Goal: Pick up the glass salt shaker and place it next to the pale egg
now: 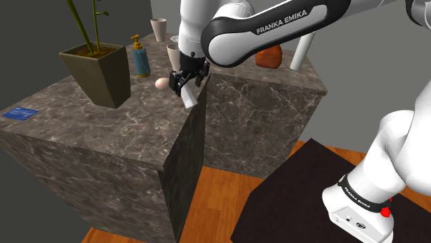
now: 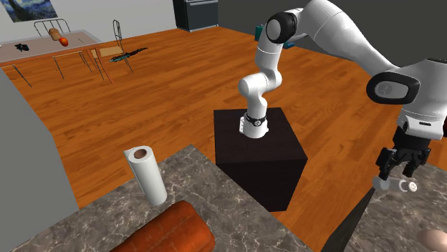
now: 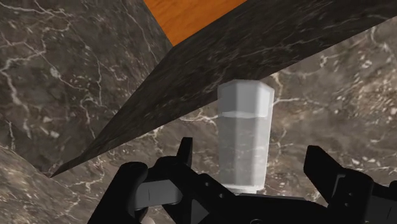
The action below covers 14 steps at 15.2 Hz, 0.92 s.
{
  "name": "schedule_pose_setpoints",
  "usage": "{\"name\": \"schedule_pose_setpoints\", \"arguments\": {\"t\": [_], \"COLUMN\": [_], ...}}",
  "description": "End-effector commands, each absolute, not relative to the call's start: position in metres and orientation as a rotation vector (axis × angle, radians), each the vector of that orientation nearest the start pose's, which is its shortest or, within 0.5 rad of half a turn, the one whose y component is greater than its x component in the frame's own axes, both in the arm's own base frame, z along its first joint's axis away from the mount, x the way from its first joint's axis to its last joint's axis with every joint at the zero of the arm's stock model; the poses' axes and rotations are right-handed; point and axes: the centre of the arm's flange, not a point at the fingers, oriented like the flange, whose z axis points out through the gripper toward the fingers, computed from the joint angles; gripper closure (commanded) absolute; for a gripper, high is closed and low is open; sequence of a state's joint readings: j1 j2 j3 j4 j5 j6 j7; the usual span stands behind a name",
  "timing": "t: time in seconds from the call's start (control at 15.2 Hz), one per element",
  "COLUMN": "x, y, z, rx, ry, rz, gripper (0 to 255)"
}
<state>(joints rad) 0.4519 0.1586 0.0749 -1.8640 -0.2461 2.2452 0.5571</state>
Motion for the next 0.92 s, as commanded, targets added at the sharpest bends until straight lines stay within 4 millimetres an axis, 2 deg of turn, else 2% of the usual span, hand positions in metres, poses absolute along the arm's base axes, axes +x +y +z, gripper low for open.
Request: {"name": "schedule_pose_setpoints", "arguments": {"t": [0.0, 0.07, 0.33, 0.86], "x": [0.543, 0.543, 0.528, 0.528], "y": [0.305, 0.305, 0.307, 0.307], "z": [0.455, 0.455, 0.502, 0.502], "rx": [-3.157, -3.157, -3.157, -3.157], "ry": [-0.158, -0.158, -0.158, -0.158], "rz": [-0.465, -0.465, -0.465, -0.465], "gripper": [0, 0, 0, 0]}}
